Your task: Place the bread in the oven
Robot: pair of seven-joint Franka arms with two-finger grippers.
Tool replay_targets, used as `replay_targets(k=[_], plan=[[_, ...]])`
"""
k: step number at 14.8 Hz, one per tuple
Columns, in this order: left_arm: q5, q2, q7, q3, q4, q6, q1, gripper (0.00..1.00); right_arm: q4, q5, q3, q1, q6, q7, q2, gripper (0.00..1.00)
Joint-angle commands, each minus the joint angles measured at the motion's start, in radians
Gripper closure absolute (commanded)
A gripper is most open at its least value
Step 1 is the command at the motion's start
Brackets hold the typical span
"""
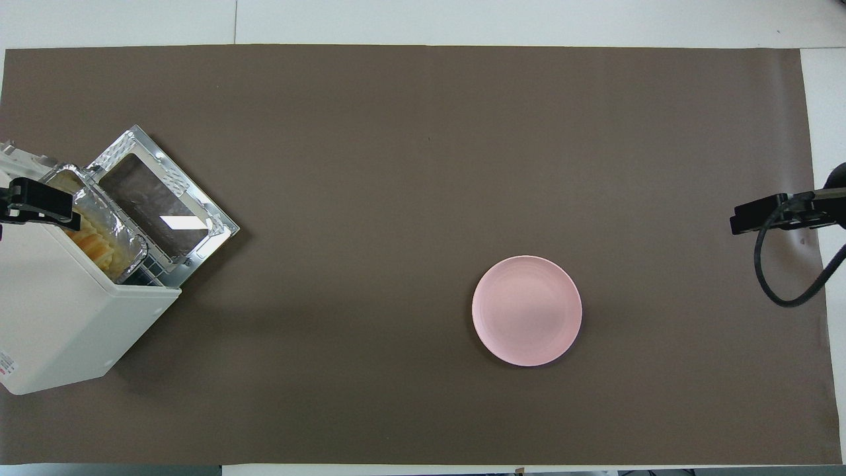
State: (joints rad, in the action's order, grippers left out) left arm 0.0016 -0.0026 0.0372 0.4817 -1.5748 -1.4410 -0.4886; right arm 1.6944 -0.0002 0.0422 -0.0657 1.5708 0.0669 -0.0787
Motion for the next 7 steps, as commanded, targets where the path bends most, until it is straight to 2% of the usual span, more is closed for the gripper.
replay_targets(k=[1,3,5,7], plan=[[-0.014,-0.025,-0.072,-0.050,-0.024,0.027,0.060,0.00,0.005,-0.006,0.008,-0.010,-0.006,-0.013,-0.010,0.00],[-0.021,-0.026,-0.079,-0.182,-0.011,0.008,0.174,0.00,0.005,-0.006,0.008,-0.010,-0.006,-0.015,-0.010,0.00],[-0.040,-0.025,-0.088,-0.207,-0.001,-0.002,0.197,0.00,0.005,-0.006,0.008,-0.010,-0.006,-0.013,-0.010,0.00],[-0.040,-0.043,-0.102,-0.297,-0.001,0.001,0.287,0.00,0.005,-0.006,0.008,-0.010,-0.006,-0.013,-0.010,0.00]])
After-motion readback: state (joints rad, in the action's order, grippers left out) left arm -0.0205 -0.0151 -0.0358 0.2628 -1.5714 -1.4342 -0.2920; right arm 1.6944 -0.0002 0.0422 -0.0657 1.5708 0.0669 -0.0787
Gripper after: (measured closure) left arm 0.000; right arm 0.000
